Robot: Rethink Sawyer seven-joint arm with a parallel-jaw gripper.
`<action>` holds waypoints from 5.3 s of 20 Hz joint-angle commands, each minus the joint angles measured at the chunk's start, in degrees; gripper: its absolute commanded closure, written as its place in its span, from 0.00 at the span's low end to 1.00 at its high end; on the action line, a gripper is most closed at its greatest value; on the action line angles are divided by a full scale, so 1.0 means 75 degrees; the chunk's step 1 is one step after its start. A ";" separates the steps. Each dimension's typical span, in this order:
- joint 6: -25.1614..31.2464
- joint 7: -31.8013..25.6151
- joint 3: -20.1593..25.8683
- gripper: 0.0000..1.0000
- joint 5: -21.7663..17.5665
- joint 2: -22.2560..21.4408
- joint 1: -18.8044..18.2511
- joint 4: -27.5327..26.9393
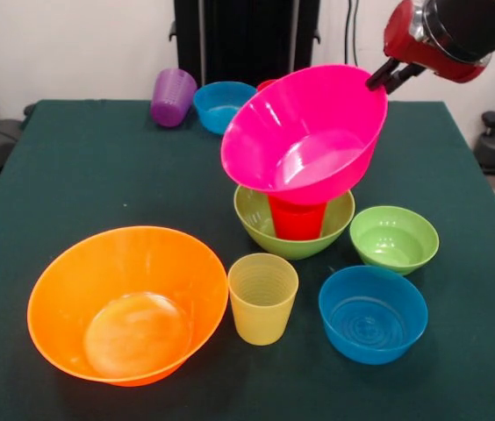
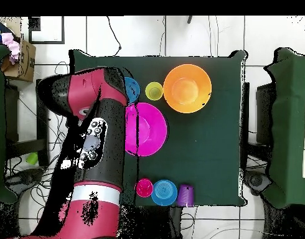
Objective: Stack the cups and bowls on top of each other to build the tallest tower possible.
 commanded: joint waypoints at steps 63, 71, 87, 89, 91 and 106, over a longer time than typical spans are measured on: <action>0.0384 0.0473 0.0355 1.00 0.0295 0.1674 -0.0003 -0.1792; 0.0134 0.0602 0.0287 1.00 0.0355 0.1741 0.0063 -0.1693; -0.0145 0.0596 0.0284 1.00 0.0526 0.1693 0.0062 -0.1501; -0.0304 0.0625 0.0288 1.00 0.0527 0.1670 0.0067 -0.1468; -0.0363 0.0648 0.0292 1.00 0.0535 0.1658 0.0072 -0.1470; -0.0349 0.0627 0.0304 1.00 0.0544 0.1655 0.0065 -0.1467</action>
